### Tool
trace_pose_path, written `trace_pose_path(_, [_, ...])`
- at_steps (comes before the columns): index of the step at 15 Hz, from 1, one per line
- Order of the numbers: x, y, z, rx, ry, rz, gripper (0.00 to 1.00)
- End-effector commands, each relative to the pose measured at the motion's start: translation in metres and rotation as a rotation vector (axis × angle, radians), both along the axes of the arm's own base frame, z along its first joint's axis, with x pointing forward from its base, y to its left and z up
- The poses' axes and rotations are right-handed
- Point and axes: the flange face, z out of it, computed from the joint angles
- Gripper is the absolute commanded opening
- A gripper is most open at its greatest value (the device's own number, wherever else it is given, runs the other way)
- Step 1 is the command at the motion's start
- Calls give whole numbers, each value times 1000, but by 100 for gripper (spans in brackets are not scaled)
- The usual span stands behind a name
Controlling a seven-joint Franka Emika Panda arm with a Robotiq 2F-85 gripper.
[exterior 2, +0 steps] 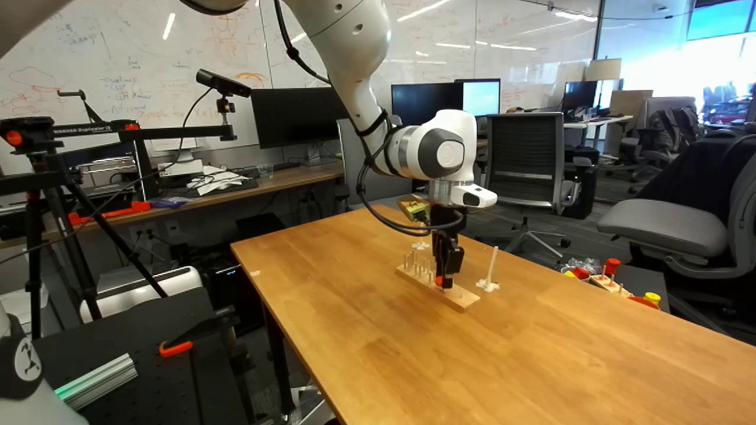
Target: Pick the orange ring and put it on the object on the table
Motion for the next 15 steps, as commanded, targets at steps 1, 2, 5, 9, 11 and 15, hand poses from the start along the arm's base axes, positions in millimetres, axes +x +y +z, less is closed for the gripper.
trace_pose_path(1, [5,2,-14,30,20,1,18])
trace_pose_path(2, [5,3,-14,33,19,2,18])
trace_pose_path(5, [2,9,-23,40,31,5,18])
trace_pose_path(9, [1,12,-27,42,37,6,18])
trace_pose_path(11, [0,12,-28,44,45,4,68])
trace_pose_path(15, [-1,17,-10,45,41,14,91])
